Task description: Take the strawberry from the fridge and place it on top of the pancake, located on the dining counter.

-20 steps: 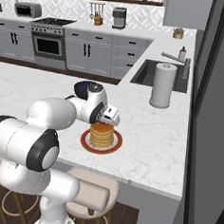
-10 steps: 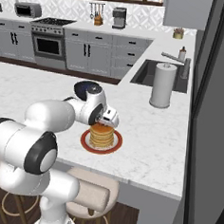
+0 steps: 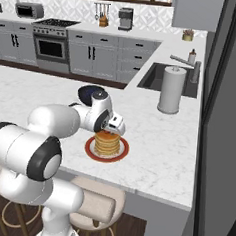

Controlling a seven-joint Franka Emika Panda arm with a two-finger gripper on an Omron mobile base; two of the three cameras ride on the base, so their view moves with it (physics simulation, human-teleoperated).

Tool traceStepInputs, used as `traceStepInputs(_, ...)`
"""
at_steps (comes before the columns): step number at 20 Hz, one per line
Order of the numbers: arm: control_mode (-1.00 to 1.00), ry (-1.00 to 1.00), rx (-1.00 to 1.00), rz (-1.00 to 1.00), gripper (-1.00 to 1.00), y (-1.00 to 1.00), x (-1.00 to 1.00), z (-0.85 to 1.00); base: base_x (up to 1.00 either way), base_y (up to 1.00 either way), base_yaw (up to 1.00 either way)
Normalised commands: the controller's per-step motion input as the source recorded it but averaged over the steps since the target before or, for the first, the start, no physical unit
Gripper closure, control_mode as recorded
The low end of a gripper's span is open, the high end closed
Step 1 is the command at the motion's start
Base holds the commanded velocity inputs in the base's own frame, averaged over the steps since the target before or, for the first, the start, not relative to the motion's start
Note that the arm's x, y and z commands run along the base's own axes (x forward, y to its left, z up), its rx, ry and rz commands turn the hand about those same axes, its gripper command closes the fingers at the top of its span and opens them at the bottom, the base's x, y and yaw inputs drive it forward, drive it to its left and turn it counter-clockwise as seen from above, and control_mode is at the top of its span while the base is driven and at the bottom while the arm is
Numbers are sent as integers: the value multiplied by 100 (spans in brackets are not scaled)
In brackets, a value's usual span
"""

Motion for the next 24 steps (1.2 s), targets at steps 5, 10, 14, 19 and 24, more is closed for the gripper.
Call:
traceStepInputs(5,-100,0,0,0,-100,0,0,0,0,0,0)
traceStepInputs(10,-100,0,0,0,-100,0,0,0,0,0,0)
traceStepInputs(14,-100,0,-2,0,-100,2,-8,17,0,0,0)
traceStepInputs(19,-100,0,-7,-1,-100,1,-26,55,0,0,0)
traceStepInputs(24,-100,0,-5,-1,-100,18,-48,49,0,0,0)
